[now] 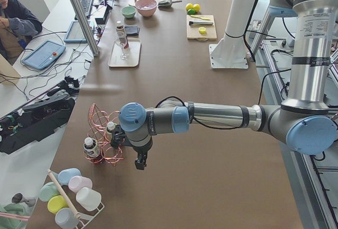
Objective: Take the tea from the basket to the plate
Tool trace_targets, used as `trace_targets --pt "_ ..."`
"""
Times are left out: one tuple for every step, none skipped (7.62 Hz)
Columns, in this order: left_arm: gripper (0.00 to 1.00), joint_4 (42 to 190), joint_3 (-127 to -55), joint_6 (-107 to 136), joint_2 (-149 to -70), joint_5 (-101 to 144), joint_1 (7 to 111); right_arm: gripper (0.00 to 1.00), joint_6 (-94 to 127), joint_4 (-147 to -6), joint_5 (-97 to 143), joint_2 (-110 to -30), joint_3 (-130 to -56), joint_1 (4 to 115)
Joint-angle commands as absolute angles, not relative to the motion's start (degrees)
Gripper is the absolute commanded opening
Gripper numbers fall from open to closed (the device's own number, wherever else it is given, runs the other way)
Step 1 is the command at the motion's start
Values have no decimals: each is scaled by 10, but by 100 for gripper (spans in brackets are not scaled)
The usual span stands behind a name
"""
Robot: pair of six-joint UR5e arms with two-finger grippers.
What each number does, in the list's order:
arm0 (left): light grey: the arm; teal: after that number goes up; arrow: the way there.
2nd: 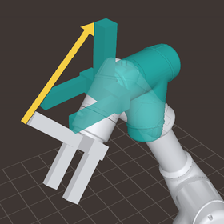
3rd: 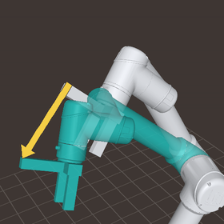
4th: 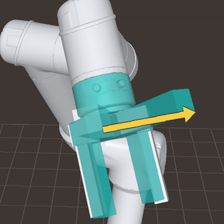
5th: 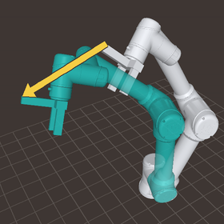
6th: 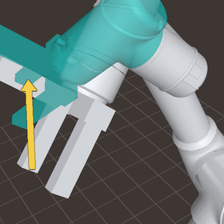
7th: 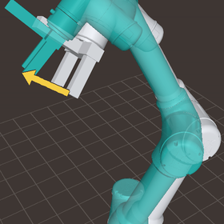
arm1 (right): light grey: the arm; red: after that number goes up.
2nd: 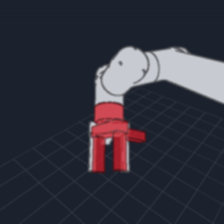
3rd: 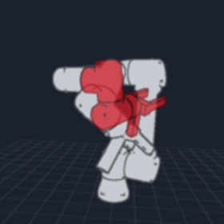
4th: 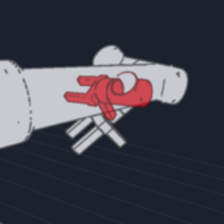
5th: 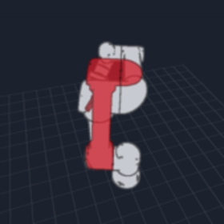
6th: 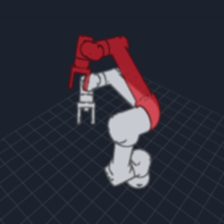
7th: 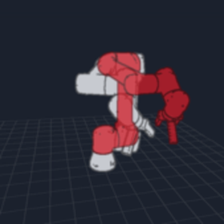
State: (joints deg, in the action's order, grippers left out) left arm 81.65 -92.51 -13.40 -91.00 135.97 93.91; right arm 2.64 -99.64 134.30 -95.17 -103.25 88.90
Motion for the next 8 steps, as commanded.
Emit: trace_targets --pt "98 823 -922 -137 -901 1361 939 100 26 -997 1343 -952 -1032 894" --pt "98 824 -924 -136 -901 1361 939 100 26 -996 1342 -952 -1032 895" --pt "98 823 -925 -134 -901 1361 939 100 26 -996 1343 -953 -1032 899" --pt "98 823 -924 -134 -901 1361 940 100 26 -997 1343 -952 -1033 901" --pt "98 822 -923 -134 -900 1359 940 100 26 -996 1343 -953 -1033 903" --pt "98 823 -921 -138 -897 1358 940 100 25 -997 1343 -953 -1033 905" --pt "98 823 -926 -138 -889 1357 940 100 25 -997 1343 -953 -1033 908" --pt "98 823 -925 -138 -888 1360 941 100 26 -996 1343 -953 -1033 910"
